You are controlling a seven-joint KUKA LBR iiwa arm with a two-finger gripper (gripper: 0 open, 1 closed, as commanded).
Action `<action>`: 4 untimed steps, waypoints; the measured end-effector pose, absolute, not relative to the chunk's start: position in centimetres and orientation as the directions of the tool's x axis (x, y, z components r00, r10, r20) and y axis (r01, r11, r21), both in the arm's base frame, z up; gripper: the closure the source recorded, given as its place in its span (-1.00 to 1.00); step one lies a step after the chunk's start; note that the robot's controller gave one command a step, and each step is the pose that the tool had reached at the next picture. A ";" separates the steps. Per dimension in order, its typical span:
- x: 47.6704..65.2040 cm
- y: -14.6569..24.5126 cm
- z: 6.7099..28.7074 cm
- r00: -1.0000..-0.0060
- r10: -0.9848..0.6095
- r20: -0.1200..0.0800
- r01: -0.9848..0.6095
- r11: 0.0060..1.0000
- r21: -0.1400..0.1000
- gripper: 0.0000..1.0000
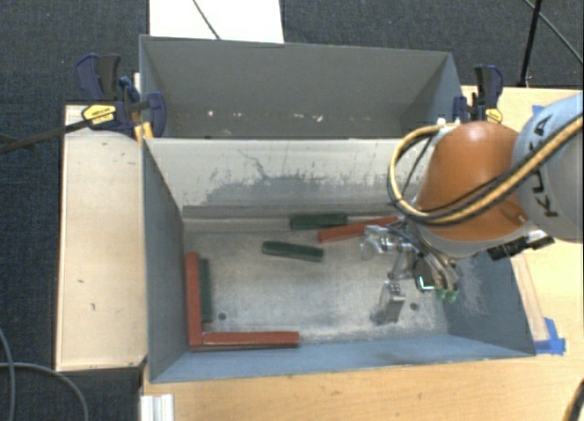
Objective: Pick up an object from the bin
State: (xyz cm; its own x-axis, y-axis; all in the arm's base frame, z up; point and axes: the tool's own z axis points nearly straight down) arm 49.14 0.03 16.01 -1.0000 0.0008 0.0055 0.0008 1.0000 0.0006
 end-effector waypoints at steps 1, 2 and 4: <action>56.6 10.0 7.0 -0.918 -0.397 -0.005 -0.397 0.918 0.002 -1.00; 59.0 8.0 10.2 -0.980 -0.197 -0.007 -0.197 0.980 0.000 -1.00; 58.2 8.8 7.0 -0.995 -0.102 -0.003 -0.102 0.995 0.002 -1.00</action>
Offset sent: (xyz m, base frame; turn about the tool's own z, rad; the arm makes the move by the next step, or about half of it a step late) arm 0.0737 0.0978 -0.0901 -0.4067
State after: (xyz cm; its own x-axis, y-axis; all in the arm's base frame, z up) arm 58.24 8.76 7.00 -0.9948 -0.1022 -0.0027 -0.1022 0.9948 0.0017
